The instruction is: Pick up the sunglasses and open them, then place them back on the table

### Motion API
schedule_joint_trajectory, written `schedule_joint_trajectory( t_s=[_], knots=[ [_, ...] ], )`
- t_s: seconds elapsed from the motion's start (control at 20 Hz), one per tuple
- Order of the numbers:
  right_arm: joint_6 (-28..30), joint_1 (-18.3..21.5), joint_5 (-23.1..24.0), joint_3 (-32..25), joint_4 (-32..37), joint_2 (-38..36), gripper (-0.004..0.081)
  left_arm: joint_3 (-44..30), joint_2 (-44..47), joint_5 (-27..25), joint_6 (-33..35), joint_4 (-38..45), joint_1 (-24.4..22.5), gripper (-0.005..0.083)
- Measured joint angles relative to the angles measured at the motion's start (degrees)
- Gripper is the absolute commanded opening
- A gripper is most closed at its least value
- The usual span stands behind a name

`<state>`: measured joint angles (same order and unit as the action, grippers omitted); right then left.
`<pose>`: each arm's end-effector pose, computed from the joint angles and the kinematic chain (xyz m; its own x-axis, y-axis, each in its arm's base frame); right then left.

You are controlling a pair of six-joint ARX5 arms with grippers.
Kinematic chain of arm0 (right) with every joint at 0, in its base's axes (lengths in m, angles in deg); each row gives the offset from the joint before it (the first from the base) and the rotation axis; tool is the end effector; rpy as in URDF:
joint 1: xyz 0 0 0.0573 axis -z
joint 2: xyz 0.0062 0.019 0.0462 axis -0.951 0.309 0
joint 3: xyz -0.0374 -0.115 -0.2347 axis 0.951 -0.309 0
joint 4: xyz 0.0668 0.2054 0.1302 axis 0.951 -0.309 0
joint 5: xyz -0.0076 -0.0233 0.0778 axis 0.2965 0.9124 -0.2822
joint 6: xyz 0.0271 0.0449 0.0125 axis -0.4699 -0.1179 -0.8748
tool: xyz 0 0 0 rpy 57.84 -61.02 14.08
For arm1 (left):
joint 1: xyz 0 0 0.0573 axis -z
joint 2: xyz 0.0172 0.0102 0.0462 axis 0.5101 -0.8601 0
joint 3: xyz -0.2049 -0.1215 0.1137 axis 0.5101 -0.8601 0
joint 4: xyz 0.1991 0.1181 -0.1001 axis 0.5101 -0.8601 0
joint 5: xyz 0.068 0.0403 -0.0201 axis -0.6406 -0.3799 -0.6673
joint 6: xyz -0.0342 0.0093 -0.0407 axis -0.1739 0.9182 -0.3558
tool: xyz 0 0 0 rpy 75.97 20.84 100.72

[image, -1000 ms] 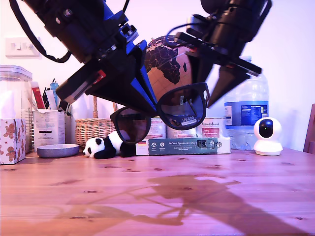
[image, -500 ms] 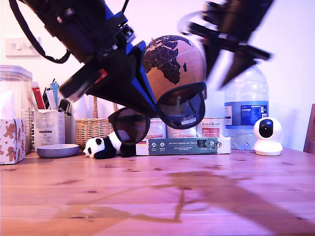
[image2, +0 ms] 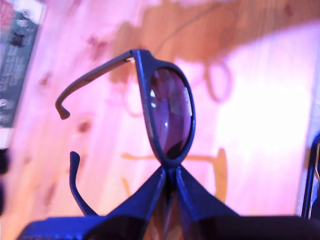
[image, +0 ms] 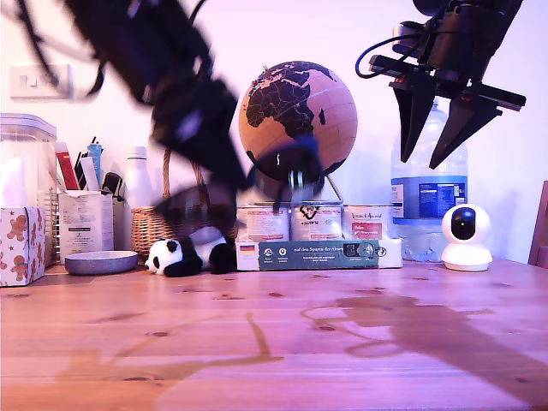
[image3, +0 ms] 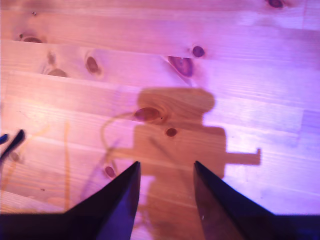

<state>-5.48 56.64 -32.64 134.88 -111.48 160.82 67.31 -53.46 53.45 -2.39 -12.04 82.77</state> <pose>0.3372 0.0970 0.3010 0.3823 0.2565 -0.8877 -0.1858 0.9624 0.1981 0.1781 -0.2222 0.2510 0.5300 -0.4540 -0.7162 0.8472 0.3196 0.4244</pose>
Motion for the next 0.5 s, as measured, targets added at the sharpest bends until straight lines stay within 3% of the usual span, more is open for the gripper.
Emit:
schedule_joint_trajectory(
  t_s=[0.5],
  knots=[
    [0.0,0.0,0.0,0.0,-1.7,0.0,0.0303,21.1,-20.4,-5.9,-15.9,-20.3,0.2,-0.0011]
  ],
)
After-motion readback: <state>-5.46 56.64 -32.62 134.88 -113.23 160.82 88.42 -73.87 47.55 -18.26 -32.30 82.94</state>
